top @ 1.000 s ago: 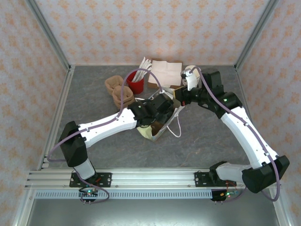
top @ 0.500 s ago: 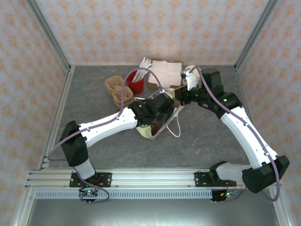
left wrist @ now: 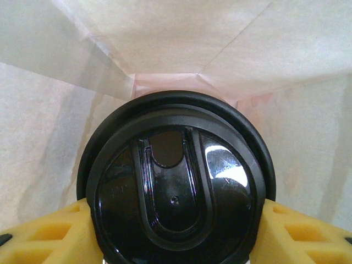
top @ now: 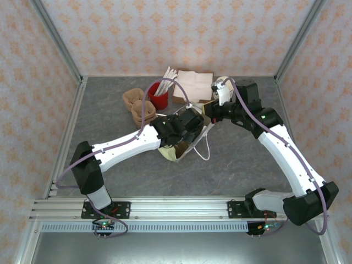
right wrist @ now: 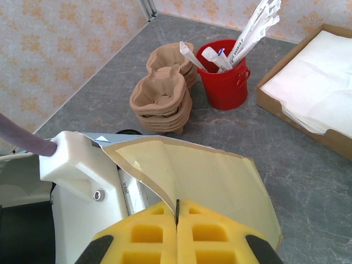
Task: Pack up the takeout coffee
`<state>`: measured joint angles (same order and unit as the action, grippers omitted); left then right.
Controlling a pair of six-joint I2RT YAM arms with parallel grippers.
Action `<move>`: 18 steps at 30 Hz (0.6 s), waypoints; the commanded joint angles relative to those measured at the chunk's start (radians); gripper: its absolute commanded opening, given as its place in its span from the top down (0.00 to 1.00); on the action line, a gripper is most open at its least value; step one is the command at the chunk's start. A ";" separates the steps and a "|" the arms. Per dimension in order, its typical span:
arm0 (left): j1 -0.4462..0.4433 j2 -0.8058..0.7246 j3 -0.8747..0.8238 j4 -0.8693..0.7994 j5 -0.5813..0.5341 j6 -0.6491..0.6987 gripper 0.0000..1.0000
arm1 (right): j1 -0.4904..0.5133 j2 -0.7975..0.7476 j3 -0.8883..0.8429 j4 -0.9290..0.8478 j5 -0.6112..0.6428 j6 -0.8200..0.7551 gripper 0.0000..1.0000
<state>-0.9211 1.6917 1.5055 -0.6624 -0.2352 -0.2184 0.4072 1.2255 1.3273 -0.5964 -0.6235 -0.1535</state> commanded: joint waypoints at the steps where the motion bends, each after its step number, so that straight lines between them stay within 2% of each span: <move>1: 0.008 0.025 0.037 -0.050 -0.079 -0.001 0.42 | 0.005 -0.027 -0.009 0.009 0.017 -0.011 1.00; 14: 0.008 0.053 0.053 -0.055 -0.058 -0.006 0.42 | 0.005 -0.024 -0.015 0.019 0.012 0.009 1.00; 18: 0.013 0.041 0.053 -0.026 0.004 -0.005 0.41 | 0.005 -0.021 -0.020 0.031 0.008 0.017 1.00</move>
<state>-0.9203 1.7279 1.5307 -0.6739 -0.2401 -0.2184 0.4072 1.2255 1.3151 -0.5896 -0.6193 -0.1509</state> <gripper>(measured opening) 0.588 0.041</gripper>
